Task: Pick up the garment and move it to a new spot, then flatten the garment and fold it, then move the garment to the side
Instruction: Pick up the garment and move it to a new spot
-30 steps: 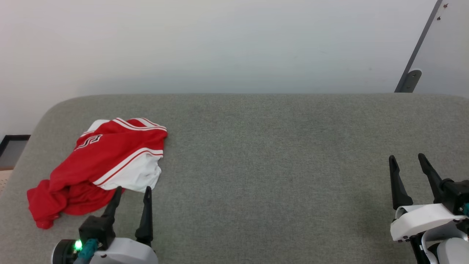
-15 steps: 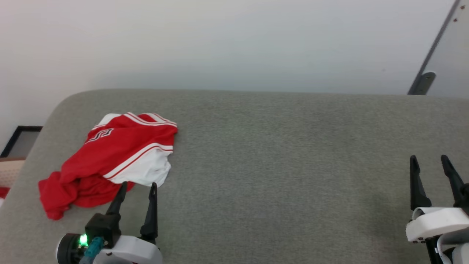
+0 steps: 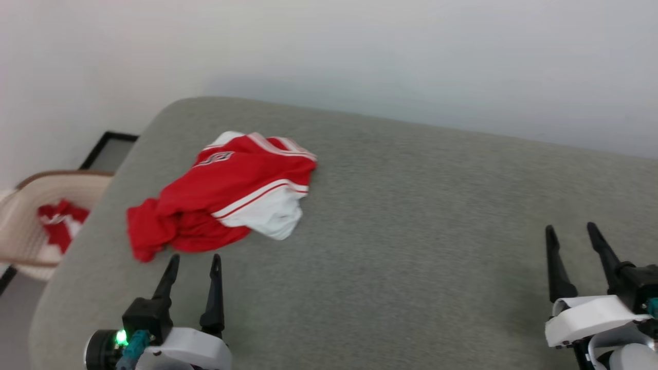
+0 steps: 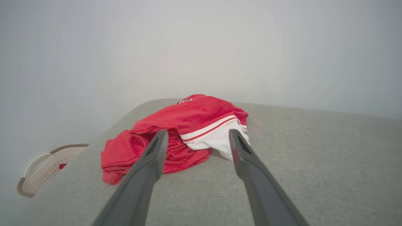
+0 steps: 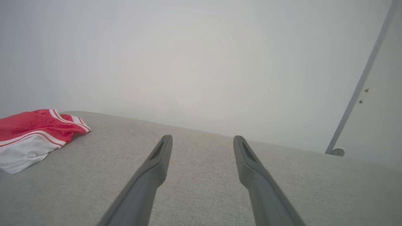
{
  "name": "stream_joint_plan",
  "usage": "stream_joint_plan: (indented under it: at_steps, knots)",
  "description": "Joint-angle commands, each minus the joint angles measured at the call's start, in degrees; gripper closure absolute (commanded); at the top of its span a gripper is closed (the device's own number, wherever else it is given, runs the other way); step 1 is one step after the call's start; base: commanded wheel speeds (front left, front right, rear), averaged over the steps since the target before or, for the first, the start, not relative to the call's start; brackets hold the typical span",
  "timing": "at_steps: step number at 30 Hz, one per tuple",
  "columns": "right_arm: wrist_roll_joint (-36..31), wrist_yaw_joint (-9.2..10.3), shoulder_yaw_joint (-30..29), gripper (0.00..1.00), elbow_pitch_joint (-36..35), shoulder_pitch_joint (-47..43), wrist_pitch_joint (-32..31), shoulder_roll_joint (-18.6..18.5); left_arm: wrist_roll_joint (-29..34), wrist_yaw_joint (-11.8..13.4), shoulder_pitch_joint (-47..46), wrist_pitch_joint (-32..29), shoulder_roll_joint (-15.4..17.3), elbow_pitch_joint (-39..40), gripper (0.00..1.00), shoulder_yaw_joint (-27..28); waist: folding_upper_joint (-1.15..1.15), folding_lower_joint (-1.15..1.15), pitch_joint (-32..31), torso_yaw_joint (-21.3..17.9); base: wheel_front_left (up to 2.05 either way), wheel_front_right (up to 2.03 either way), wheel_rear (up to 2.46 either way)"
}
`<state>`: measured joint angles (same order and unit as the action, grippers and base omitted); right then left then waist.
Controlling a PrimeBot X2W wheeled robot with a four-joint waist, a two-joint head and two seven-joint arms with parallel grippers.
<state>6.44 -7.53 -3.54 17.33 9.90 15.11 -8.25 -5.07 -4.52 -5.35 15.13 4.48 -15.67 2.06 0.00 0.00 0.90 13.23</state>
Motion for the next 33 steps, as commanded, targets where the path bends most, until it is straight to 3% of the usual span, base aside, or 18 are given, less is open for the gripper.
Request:
stream_joint_plan:
  at_steps: [1,11,21,27,30,33]
  knots:
    - [0.15,0.08,0.72,0.0,0.08,0.51,0.04,0.27,0.17,0.32,0.35,0.03,-0.38,0.06,0.0,0.09,0.0,0.0,0.89,6.42,0.0,0.0,0.0]
    - [0.98,0.08,7.13,0.0,1.17,1.3,0.05,0.24,-0.89,2.0,2.68,0.03,-1.33,1.59,0.0,0.76,0.0,0.0,0.81,16.02,0.0,0.0,0.0]
    - [3.63,0.08,19.58,0.0,4.75,8.7,0.04,1.19,-5.6,8.02,8.2,0.03,-1.53,8.32,0.0,1.72,0.0,0.0,2.64,17.78,0.0,0.0,0.0]
    - [5.38,0.08,23.39,0.0,6.3,11.35,0.05,1.65,-8.09,10.6,11.18,0.03,-1.55,11.61,0.0,1.26,0.0,0.0,2.77,17.97,0.0,0.0,0.0]
    - [5.94,0.08,22.92,0.0,6.42,10.97,0.05,1.43,-8.25,9.82,11.08,0.03,-1.55,11.51,0.0,0.19,0.0,0.0,2.57,17.68,0.0,0.0,0.0]
    - [5.72,0.08,20.72,0.0,5.83,9.18,0.05,0.8,-5.74,7.48,8.67,0.03,-1.56,9.57,0.0,-1.28,0.0,0.0,2.71,17.1,0.0,0.0,0.0]
